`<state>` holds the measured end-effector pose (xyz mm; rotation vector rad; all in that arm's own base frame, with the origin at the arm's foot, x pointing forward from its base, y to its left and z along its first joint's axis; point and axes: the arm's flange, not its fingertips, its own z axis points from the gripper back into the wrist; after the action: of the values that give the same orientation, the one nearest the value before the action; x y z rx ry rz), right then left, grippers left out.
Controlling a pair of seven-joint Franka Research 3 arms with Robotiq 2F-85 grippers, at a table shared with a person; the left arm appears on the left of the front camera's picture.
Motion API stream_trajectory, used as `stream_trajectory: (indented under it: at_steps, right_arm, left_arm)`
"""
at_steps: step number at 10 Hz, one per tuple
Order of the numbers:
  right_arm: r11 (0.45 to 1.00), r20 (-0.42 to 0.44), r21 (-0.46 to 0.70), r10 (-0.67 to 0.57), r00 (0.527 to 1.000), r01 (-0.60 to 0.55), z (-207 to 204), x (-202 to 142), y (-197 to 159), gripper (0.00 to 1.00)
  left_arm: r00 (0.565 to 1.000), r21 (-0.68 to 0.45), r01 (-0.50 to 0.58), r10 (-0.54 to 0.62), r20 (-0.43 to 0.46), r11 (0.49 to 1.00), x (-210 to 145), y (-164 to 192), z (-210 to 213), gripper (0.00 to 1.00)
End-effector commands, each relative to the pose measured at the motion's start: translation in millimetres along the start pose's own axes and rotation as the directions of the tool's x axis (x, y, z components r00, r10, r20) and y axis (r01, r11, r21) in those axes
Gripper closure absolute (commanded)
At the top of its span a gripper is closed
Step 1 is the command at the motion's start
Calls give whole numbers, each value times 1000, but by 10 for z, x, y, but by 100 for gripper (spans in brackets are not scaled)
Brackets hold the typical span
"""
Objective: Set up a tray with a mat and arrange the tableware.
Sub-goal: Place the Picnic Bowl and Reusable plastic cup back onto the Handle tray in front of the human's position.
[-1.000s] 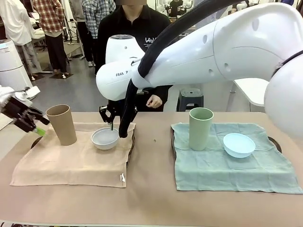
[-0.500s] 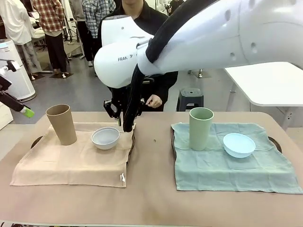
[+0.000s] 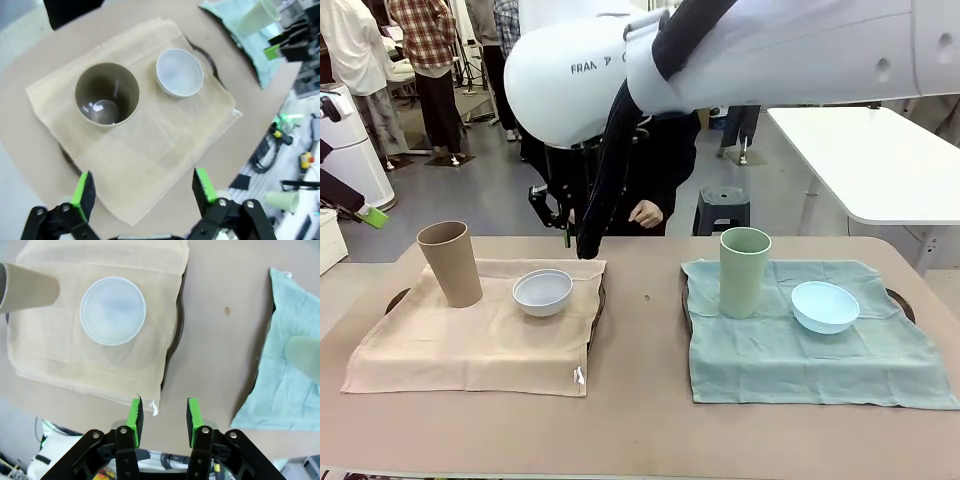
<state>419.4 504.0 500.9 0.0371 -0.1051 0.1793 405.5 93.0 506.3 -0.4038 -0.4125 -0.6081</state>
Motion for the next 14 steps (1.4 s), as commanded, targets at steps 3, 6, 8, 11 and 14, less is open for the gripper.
stream_trajectory:
  at_steps: [3, 6, 8, 11, 14]
  right_arm:
    - [1000, 5, -7, -5, 1000, 5, -63, 46, 24, 53]
    - [1000, 5, -7, -5, 1000, 5, -63, 46, 24, 53]
    - [1000, -6, 5, -3, 1000, 3, -55, 54, 21, 52]
    - [991, -40, -11, -136, 990, 136, 436, -263, -309, 52]
    - [988, -4, -82, 135, 991, -134, 1444, -1124, -938, 52]
  left_arm:
    - [1000, -9, 21, -20, 6, 1000, 1, 119, -62, 0]
    - [1000, -9, 21, -20, 6, 1000, 1, 119, -62, 0]
    - [991, 51, -118, 120, -58, 992, 107, 32, -166, 0]
    - [875, 365, -237, 361, -322, 900, 190, -416, -332, 0]
    - [906, 418, -222, 345, -245, 881, 213, -296, -397, 0]
